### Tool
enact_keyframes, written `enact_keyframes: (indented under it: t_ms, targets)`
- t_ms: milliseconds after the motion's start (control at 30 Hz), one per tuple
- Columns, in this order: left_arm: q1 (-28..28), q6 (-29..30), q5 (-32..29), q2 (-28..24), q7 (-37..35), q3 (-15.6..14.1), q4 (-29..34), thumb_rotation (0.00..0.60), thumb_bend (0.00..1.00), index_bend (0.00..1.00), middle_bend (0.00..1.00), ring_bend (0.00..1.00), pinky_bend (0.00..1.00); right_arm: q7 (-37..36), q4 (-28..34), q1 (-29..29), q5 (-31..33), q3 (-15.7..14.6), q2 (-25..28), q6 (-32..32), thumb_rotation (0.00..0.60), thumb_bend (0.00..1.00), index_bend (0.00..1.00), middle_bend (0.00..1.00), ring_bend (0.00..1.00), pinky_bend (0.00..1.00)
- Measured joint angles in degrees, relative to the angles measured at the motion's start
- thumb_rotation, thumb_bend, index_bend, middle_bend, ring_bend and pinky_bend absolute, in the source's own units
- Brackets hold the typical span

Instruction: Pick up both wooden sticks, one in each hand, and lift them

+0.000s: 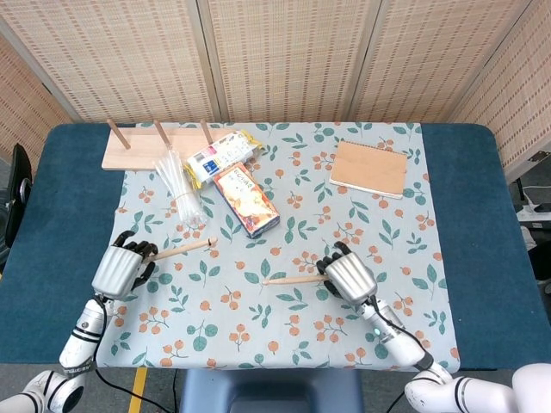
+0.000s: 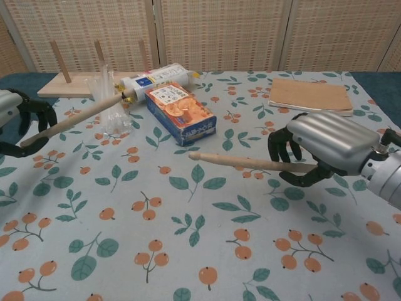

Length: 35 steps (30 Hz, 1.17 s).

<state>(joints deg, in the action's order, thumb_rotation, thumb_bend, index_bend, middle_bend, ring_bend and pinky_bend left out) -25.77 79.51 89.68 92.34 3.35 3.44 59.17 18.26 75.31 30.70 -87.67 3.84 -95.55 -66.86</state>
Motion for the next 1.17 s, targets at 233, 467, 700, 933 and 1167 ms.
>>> enact_keyframes:
  t_ms: [233,467,700,933,1167]
  targets:
    - [-0.81,-1.18,-0.57,-3.1,4.11,1.01,10.38,0.6,0.52,0.9,0.94,0.61,0.28,-2.01,3.67,2.2,0.45,3.3,-2.69,-0.23,0.6,0.3,1.0,0.89,0.55,0.25]
    - [-2.2,-2.6,-0.7,-3.72,11.52,1.91,17.4,0.6,0.52,0.9,0.94,0.61,0.28,-1.63,2.64,4.37,2.87,6.04,-6.6,0.93,0.6,0.3,1.0,0.89,0.55,0.25]
    - [-3.17,-4.06,-0.58,-2.94,15.42,1.82,21.1,0.6,0.52,0.9,0.94,0.61,0.28,-1.16,2.48,5.47,5.27,7.93,-8.05,1.35,0.6,0.3,1.0,0.89,0.55,0.25]
    - [-3.8,-5.05,-0.41,-1.95,17.67,1.59,21.3,0.6,0.52,0.9,0.94,0.61,0.28,-1.39,2.45,6.02,6.52,8.34,-8.53,1.57,0.6,0.3,1.0,0.89,0.55,0.25]
    - [-4.06,-5.14,-0.36,-1.76,17.42,1.75,20.92,0.6,0.52,0.9,0.94,0.61,0.28,-1.66,2.22,6.07,7.03,8.02,-8.2,1.58,0.6,0.3,1.0,0.89,0.55,0.25]
